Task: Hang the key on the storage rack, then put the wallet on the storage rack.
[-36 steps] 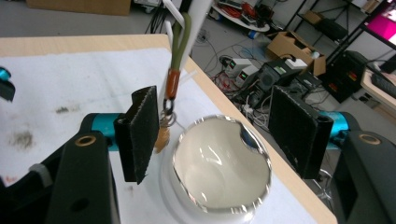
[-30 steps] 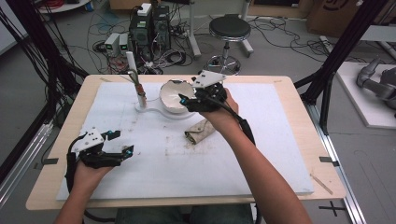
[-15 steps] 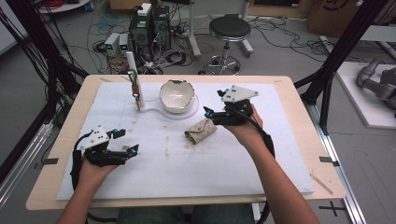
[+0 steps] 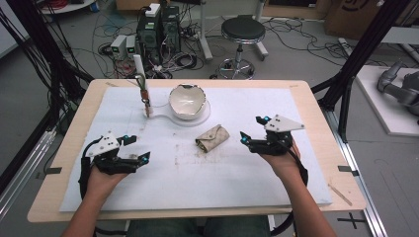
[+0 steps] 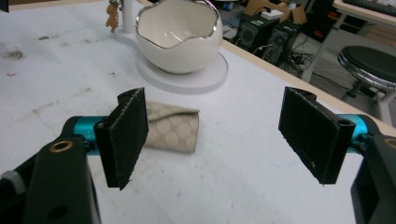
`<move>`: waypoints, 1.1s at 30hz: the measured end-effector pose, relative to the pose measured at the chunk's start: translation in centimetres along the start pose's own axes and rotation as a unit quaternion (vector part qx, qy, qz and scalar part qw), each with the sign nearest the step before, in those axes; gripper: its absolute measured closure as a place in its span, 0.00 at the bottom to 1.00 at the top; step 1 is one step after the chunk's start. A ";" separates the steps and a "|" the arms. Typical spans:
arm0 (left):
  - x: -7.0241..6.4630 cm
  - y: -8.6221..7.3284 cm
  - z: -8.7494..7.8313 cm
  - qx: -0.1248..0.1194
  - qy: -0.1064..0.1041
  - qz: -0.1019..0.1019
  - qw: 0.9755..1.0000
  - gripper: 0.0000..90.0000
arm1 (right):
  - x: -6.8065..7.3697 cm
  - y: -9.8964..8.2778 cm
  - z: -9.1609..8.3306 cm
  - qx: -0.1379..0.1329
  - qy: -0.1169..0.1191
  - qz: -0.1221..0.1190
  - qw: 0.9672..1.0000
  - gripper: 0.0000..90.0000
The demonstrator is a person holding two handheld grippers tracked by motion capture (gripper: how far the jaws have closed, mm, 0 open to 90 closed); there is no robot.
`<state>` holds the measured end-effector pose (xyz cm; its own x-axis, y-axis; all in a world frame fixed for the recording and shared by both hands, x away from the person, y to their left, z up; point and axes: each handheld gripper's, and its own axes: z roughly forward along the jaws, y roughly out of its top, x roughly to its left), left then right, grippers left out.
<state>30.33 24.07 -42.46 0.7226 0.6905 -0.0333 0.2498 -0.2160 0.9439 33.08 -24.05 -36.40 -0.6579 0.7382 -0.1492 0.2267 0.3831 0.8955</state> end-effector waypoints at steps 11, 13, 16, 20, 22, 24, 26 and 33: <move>0.1 0.2 0.5 0.000 -0.001 0.001 1.000 0.20 | -1.2 -4.6 -2.0 0.004 -0.010 0.037 0.999 0.23; 0.1 0.2 0.5 -0.001 0.000 0.000 1.000 0.20 | -1.4 -5.0 -2.4 0.004 -0.012 0.037 0.999 0.23; 0.2 0.2 0.5 -0.003 0.001 -0.002 1.000 0.20 | -1.8 -5.7 -2.8 0.005 -0.020 0.053 0.998 0.23; 0.4 0.1 0.3 -0.004 0.001 -0.002 1.000 0.20 | -2.3 -6.1 -2.9 0.003 -0.027 0.059 0.998 0.23; 0.5 0.1 0.3 -0.006 0.002 -0.005 1.000 0.20 | -2.4 -6.2 -2.9 0.005 -0.028 0.064 0.998 0.23; 0.5 0.2 0.4 -0.007 0.000 -0.007 1.000 0.20 | -2.5 -6.3 -2.8 0.005 -0.031 0.060 0.998 0.23; 0.3 0.3 0.6 -0.006 -0.004 -0.006 1.000 0.20 | -2.5 -6.4 -3.0 0.007 -0.032 0.059 0.998 0.23; -0.8 1.2 2.6 -0.003 -0.026 0.004 1.000 0.20 | -2.5 -7.1 -3.8 0.012 -0.040 0.062 0.997 0.23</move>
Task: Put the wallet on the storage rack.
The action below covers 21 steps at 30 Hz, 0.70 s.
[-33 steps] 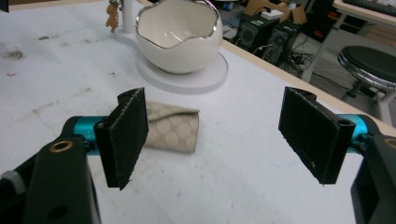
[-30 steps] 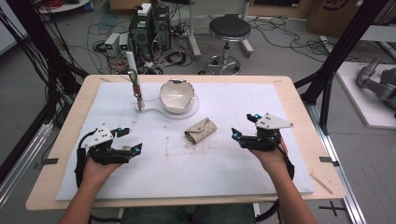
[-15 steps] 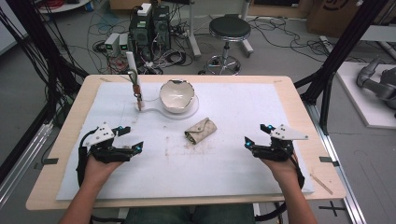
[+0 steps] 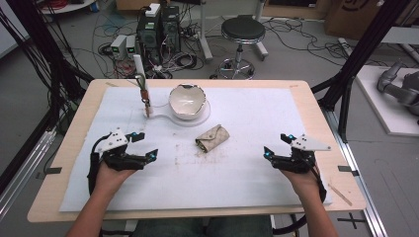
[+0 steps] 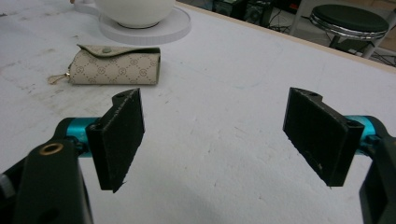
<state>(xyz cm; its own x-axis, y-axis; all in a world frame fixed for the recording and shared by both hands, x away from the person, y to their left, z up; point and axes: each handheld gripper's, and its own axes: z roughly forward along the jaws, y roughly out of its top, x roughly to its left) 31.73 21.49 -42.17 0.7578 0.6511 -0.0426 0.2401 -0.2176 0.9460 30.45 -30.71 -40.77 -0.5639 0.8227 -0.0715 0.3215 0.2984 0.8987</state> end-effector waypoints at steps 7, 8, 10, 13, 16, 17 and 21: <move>-0.9 1.3 3.2 0.004 -0.018 0.015 1.000 0.20 | -0.2 -1.1 -1.1 0.012 -0.007 0.002 1.000 0.23; -1.0 1.4 3.7 0.004 -0.024 0.014 1.000 0.20 | -0.2 -1.2 -1.3 0.011 -0.009 0.002 1.000 0.23; -1.1 1.6 4.5 -0.001 -0.036 0.015 0.999 0.19 | -0.2 -1.4 -1.7 0.011 -0.010 0.005 1.000 0.23; -1.1 2.0 6.0 0.002 -0.044 0.007 0.999 0.19 | -0.2 -1.7 -2.3 0.010 -0.013 0.005 1.000 0.23; -1.1 2.5 7.3 0.007 -0.044 0.002 0.999 0.18 | -0.2 -2.1 -2.6 0.014 -0.015 0.004 1.000 0.23; -1.1 2.5 7.6 0.005 -0.043 0.004 0.999 0.18 | -0.2 -2.2 -2.7 0.015 -0.016 0.005 1.000 0.23; -1.2 3.1 9.3 0.014 -0.044 0.000 0.999 0.18 | -0.1 -2.5 -3.1 0.020 -0.019 0.006 1.000 0.23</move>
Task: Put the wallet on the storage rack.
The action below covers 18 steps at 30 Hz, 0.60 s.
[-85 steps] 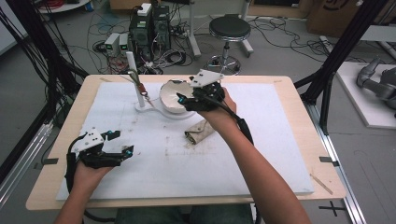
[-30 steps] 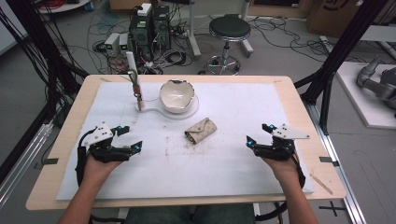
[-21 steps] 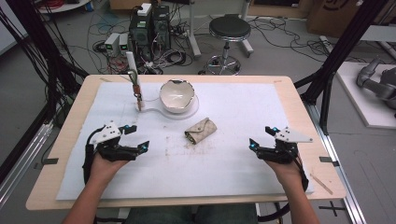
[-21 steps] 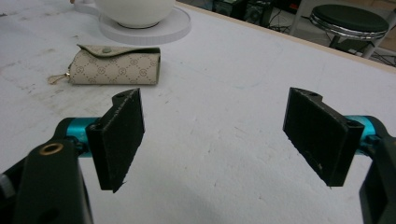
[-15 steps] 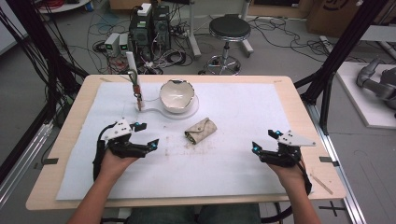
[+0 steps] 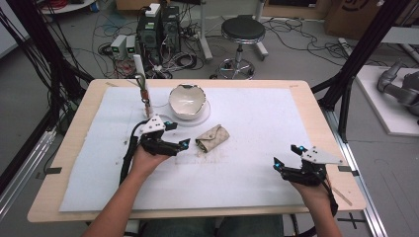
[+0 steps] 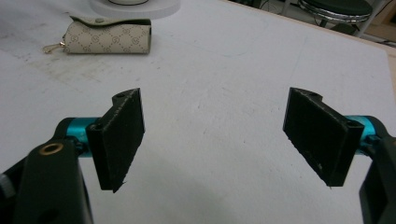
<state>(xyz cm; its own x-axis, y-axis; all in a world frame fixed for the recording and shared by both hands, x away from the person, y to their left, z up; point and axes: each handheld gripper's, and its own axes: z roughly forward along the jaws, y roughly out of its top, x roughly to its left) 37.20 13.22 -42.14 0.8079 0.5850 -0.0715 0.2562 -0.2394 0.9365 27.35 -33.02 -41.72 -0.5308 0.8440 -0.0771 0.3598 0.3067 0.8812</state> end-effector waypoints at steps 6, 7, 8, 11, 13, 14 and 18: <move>-0.6 0.6 2.9 0.021 -0.009 0.003 1.000 0.18 | -0.2 -0.4 -0.2 0.007 -0.005 0.000 1.000 0.23; -0.7 0.6 3.4 0.026 -0.012 0.003 1.000 0.18 | -0.2 -0.4 -0.2 0.007 -0.006 -0.001 1.000 0.23; -0.9 0.7 3.9 0.032 -0.014 0.002 0.999 0.18 | -0.2 -0.4 -0.2 0.007 -0.006 -0.001 1.000 0.23; -1.2 0.6 5.2 0.043 -0.018 0.001 0.999 0.18 | -0.1 -0.4 -0.1 0.011 -0.005 -0.005 1.000 0.23; -1.3 0.4 6.0 0.059 -0.018 0.001 0.998 0.18 | -0.1 -0.4 0.1 0.012 -0.005 -0.008 1.000 0.23; -1.3 0.4 6.4 0.067 -0.017 0.002 0.998 0.18 | 0.0 -0.4 0.1 0.013 -0.004 -0.010 1.000 0.23; -1.4 0.1 7.7 0.087 -0.010 0.004 0.996 0.18 | 0.2 -0.3 0.4 0.017 0.000 -0.017 1.000 0.23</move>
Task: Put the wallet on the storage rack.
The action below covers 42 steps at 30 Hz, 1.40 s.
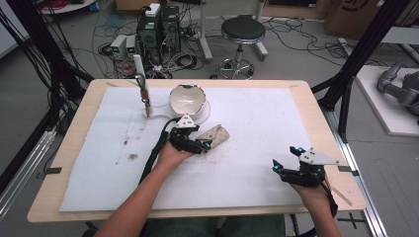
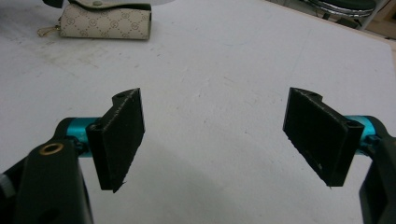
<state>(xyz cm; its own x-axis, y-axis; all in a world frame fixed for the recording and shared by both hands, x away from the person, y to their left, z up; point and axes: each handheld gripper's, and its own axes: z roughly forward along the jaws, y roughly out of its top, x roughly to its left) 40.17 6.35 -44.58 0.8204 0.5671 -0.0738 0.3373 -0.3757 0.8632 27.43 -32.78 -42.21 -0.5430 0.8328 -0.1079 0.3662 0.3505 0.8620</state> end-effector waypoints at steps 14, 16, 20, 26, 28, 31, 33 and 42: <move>-1.0 0.1 1.9 0.069 0.024 0.040 0.997 0.18 | 0.2 0.0 0.3 0.004 0.001 -0.006 1.000 0.23; -1.1 0.1 2.0 0.073 0.026 0.042 0.996 0.19 | 0.2 0.0 0.3 0.004 0.001 -0.006 1.000 0.23; -1.2 0.2 2.4 0.097 0.028 0.055 0.993 0.21 | 0.2 0.0 0.3 0.005 0.000 -0.008 1.000 0.24; -1.0 0.2 2.4 0.092 0.003 0.047 0.995 0.31 | 0.2 -0.1 0.3 0.006 0.000 -0.006 1.000 0.23; -1.0 0.2 2.3 0.092 0.000 0.049 0.995 0.34 | 0.2 -0.1 0.3 0.007 0.000 -0.004 1.000 0.23; -1.0 0.2 2.3 0.092 -0.003 0.052 0.994 0.36 | 0.1 -0.1 0.3 0.008 0.000 -0.003 1.000 0.23; -1.0 0.2 2.2 0.092 -0.004 0.053 0.994 0.37 | 0.2 -0.1 0.3 0.008 0.000 -0.001 1.000 0.23; -0.6 0.6 1.1 0.086 0.001 0.024 0.996 0.41 | 0.2 0.1 0.6 0.006 0.004 -0.005 1.000 0.23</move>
<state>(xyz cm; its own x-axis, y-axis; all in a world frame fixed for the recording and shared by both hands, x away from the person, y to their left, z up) 40.42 4.98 -44.61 0.8367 0.5465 -0.0344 0.3727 -0.5223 0.7670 27.77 -32.34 -42.46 -0.5518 0.8264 -0.1120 0.3709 0.3635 0.8546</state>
